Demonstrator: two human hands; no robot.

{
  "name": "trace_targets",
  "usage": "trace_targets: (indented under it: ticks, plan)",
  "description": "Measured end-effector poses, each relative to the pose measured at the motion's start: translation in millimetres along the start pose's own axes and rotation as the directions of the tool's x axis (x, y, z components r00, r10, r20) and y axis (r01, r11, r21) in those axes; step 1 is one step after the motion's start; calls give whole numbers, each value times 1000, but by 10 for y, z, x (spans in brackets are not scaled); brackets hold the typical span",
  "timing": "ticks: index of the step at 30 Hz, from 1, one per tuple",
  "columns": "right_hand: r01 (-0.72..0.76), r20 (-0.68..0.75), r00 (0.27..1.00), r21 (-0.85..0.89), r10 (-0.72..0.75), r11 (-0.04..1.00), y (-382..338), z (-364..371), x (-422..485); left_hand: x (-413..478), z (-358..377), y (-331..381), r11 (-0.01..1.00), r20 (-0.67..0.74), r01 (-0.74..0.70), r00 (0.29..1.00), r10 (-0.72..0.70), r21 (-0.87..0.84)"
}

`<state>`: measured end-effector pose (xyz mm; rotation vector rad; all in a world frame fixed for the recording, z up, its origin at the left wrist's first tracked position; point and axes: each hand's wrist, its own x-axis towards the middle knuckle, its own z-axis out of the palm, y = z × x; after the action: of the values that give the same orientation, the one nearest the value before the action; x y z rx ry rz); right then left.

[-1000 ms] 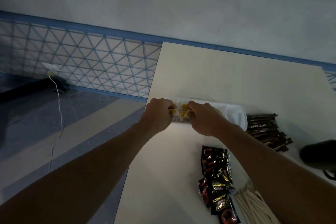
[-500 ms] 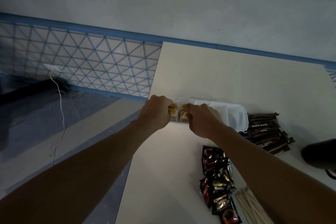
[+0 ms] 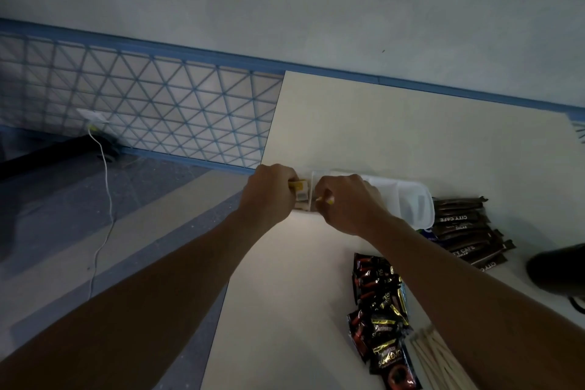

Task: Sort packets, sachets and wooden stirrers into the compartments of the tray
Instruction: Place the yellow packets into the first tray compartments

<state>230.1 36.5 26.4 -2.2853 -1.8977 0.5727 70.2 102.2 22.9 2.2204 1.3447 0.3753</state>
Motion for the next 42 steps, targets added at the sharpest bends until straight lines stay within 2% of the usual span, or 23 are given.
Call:
trace_targets:
  ticks: [5, 12, 15, 20, 25, 30, 35, 42]
  plan:
    - [27, 65, 998, 0, -27, 1000, -87, -22, 92, 24, -77, -37, 1000, -28, 2, 1000, -3, -13]
    - [104, 207, 975, -125, -77, 987, -204, -35, 292, 3, -180, -129, 998, -50, 39, 998, -41, -50]
    - [127, 211, 973, -157, -92, 979, -238, -7, 339, -14, -168, -171, 997, -63, 46, 997, -50, -57]
    - [108, 175, 981, -127, -85, 986, -258, 68, 369, -16, -131, -241, 994, -81, 68, 994, -75, -86]
    - [153, 241, 963, -130, -118, 980, -270, 68, 340, -32, -97, -281, 991, -138, 74, 986, -89, -113]
    - [138, 258, 958, -21, -128, 990, -303, -73, 291, -51, -95, -259, 978, -151, 108, 979, -135, -176]
    - [205, 377, 916, -149, -136, 967, -346, -86, 207, -77, -27, -228, 954, -157, 109, 975, -157, -279]
    - [253, 387, 909, -213, -156, 944, -275, 186, 252, -102, 24, -195, 933, -175, 100, 970, -168, -345]
